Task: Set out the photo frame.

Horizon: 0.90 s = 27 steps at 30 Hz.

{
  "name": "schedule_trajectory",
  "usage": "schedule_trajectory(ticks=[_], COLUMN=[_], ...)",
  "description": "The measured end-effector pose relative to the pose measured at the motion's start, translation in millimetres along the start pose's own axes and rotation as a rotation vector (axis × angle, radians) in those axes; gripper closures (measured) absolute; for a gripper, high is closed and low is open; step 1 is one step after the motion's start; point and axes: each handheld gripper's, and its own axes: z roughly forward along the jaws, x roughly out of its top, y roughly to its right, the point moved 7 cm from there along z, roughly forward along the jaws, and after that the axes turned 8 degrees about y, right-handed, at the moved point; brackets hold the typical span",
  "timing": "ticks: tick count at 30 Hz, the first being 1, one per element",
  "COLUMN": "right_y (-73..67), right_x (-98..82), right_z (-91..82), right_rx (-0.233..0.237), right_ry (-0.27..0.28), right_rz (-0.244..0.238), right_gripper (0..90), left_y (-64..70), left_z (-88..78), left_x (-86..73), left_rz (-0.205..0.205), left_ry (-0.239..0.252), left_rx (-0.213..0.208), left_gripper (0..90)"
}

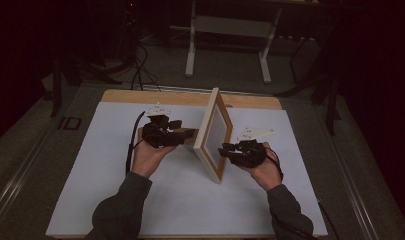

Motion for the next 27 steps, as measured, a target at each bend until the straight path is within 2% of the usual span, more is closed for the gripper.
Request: schedule_trajectory(ticks=[10, 14, 20, 27], right_y=[12.7, 15.5, 17.6, 16.8], right_x=[-5.4, -7.2, -9.4, -11.0], right_z=[-4.1, -5.7, -6.0, -5.0], right_rx=[-0.042, -0.052, -0.057, -0.052], right_ry=[-0.006, -0.006, -0.007, -0.012], right_rz=[0.035, 0.046, 0.050, 0.053], right_gripper=[64.3, 63.1, 62.5, 61.6], left_y=[19.3, 26.0, 31.9, 38.7], left_z=[1.8, 1.6, 1.1, 4.9], left_x=[-2.6, -3.5, -5.5, -13.8], left_rz=[0.031, 0.027, 0.024, 0.027], left_ry=[-0.003, 0.011, 0.024, 0.011], left_rx=[-0.007, -0.017, -0.023, -0.024], left_gripper=[28.1, 27.9, 27.8, 26.9])
